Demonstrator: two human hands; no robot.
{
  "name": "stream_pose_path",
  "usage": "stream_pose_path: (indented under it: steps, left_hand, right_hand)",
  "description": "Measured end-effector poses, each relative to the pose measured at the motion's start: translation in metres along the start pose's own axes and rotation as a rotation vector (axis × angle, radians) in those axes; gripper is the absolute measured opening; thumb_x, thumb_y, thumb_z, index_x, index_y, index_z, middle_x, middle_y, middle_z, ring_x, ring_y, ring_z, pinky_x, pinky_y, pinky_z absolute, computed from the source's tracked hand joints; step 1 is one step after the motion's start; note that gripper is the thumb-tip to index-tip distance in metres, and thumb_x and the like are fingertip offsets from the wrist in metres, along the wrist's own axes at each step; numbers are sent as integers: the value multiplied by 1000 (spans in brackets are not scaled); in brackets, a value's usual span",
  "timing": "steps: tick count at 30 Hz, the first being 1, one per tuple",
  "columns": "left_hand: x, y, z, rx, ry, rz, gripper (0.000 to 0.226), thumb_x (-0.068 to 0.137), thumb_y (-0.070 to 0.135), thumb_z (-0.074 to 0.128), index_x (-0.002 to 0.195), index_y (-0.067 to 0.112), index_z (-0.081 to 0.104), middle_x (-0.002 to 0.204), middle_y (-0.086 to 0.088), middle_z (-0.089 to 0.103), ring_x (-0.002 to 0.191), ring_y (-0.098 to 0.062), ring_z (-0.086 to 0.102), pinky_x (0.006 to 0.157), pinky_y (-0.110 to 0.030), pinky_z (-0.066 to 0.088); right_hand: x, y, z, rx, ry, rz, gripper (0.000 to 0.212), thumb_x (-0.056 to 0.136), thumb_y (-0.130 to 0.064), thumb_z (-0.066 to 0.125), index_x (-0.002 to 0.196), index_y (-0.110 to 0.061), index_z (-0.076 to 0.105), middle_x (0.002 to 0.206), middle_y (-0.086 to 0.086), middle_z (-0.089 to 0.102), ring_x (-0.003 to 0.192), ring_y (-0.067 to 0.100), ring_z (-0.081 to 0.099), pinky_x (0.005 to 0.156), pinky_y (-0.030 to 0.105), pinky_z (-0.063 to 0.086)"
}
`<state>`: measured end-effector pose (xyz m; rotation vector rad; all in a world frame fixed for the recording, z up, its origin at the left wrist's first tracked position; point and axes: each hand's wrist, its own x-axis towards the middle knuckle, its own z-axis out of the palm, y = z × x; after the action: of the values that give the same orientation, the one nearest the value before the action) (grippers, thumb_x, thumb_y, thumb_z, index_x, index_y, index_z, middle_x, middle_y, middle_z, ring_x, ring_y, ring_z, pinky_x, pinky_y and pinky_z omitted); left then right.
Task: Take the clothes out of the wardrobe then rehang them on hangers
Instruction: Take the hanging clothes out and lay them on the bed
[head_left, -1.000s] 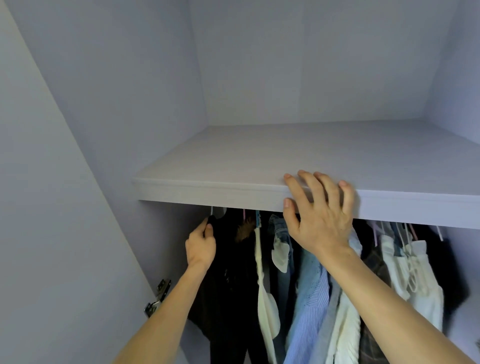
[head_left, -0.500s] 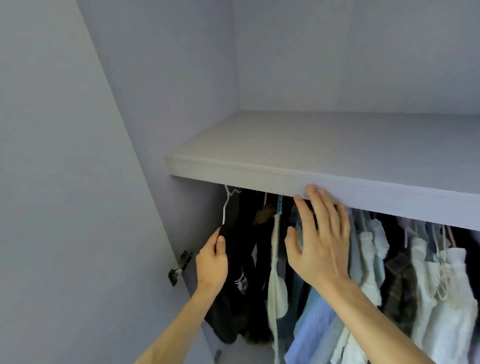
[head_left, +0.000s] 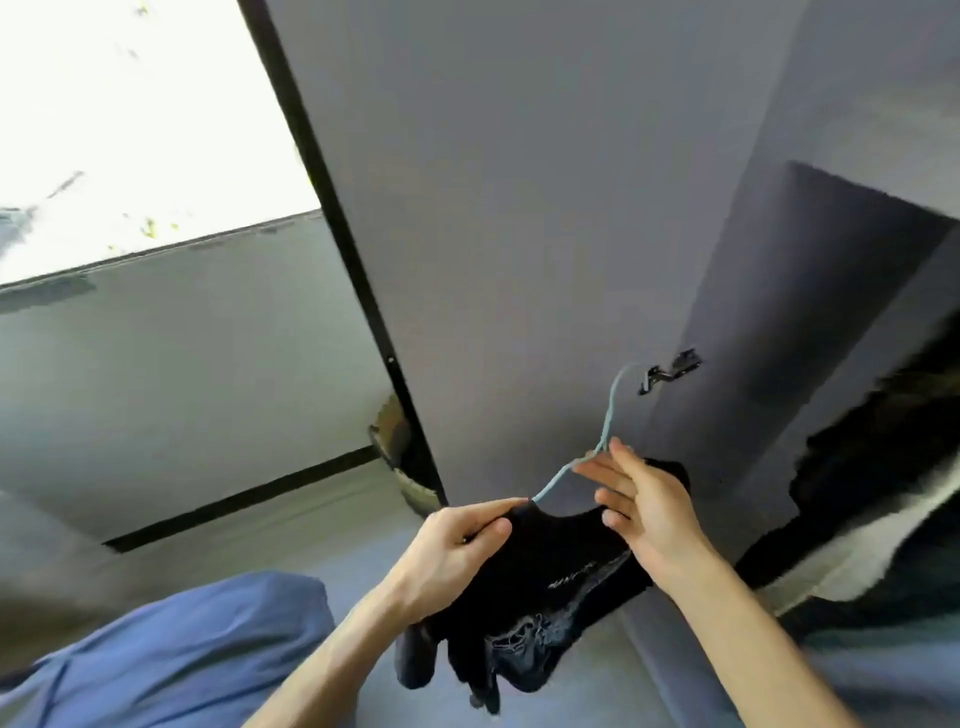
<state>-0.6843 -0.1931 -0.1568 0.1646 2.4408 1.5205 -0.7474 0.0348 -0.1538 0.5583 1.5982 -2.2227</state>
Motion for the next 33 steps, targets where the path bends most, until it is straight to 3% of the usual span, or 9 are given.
stream_pose_path:
  steps: [2, 7, 11, 15, 19, 23, 27, 30, 33]
  left_hand:
    - [-43, -21, -24, 6, 71, -68, 33, 97, 38, 52, 126, 49, 63, 116, 27, 69, 111, 5, 62, 98, -20, 47]
    - [-166, -72, -61, 4, 228, -269, 28, 97, 40, 57, 123, 49, 66, 112, 24, 71, 107, 4, 65, 94, -22, 51]
    - [-260, -100, -67, 140, 361, -396, 29, 91, 34, 65, 119, 41, 69, 95, 12, 62, 86, 5, 56, 81, -18, 45]
    - [-337, -117, -59, 36, 466, -493, 26, 86, 20, 69, 111, 28, 70, 102, 10, 61, 77, 9, 51, 73, -11, 39]
    - [-398, -127, -48, -126, 569, -578, 19, 87, 29, 65, 105, 33, 62, 93, 14, 64, 71, 2, 52, 70, -14, 43]
    - [-439, -121, -37, -210, 742, -605, 15, 89, 46, 60, 99, 34, 61, 69, 11, 52, 63, -3, 47, 69, -29, 44]
    - [-472, -115, -31, -198, 1046, -650, 21, 90, 54, 54, 100, 36, 60, 55, 10, 45, 52, -7, 43, 55, -20, 36]
    - [-497, -114, -28, -157, 1238, -712, 27, 95, 58, 50, 95, 33, 61, 47, 6, 40, 44, -10, 37, 50, -24, 33]
    - [-522, -111, -23, -62, 1298, -806, 27, 94, 63, 48, 98, 40, 63, 44, 5, 39, 42, -13, 36, 48, -28, 31]
  right_hand:
    - [-10, 30, 37, 38, -99, 116, 22, 91, -36, 68, 84, -18, 79, 106, 8, 76, 57, 7, 59, 43, 18, 42]
    - [-59, 105, 125, 12, -283, 328, 17, 76, -29, 75, 89, -19, 78, 103, 3, 75, 61, 8, 64, 53, 19, 53]
    - [-115, 166, 179, -103, -379, 416, 18, 76, -19, 72, 94, -15, 70, 93, 5, 76, 65, 8, 70, 56, 18, 56]
    - [-169, 217, 215, -257, -500, 454, 18, 74, -17, 74, 92, -15, 70, 93, 10, 76, 67, 11, 71, 53, 17, 55]
    - [-212, 251, 246, -472, -644, 404, 16, 73, -23, 79, 88, -20, 75, 95, 2, 75, 62, 9, 64, 49, 15, 47]
    - [-247, 270, 279, -622, -886, 366, 21, 70, -28, 79, 88, -17, 79, 79, 5, 67, 61, 12, 57, 47, 18, 43]
    - [-263, 286, 310, -747, -1114, 237, 15, 88, -24, 67, 93, -17, 80, 84, 11, 73, 66, 14, 62, 57, 25, 45]
    - [-260, 304, 333, -831, -1141, 5, 12, 93, -19, 65, 92, -22, 77, 89, 5, 74, 73, 11, 66, 64, 29, 48]
    - [-242, 324, 359, -874, -1052, -175, 18, 93, -17, 68, 106, -28, 66, 114, -5, 68, 91, 4, 64, 80, 33, 53]
